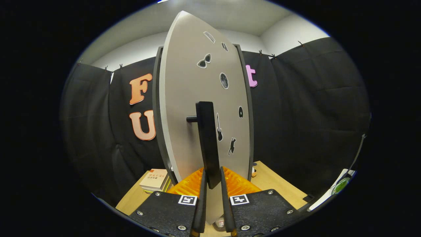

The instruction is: Open the shoe cabinet door, grab the shoes and put them into the shoe cabinet, then close the shoe cabinet door.

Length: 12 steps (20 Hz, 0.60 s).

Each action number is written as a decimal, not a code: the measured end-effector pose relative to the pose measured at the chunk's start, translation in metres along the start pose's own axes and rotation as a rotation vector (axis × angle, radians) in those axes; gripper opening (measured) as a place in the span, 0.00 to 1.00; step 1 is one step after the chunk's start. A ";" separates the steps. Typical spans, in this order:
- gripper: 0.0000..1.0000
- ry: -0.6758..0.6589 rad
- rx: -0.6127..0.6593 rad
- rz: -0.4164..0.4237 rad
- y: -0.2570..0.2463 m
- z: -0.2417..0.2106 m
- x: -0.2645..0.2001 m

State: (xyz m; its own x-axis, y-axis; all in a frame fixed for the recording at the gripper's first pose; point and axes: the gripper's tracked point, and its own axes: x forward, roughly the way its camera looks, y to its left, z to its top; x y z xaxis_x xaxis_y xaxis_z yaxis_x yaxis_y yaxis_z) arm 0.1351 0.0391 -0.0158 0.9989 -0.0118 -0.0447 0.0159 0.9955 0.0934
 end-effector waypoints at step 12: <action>0.22 -0.009 -0.010 -0.129 -0.037 0.001 -0.008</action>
State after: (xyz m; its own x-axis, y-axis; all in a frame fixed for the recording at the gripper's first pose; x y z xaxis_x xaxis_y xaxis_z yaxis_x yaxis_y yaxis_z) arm 0.1261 0.0022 -0.0182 0.9889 -0.1410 -0.0470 0.1444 0.9865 0.0775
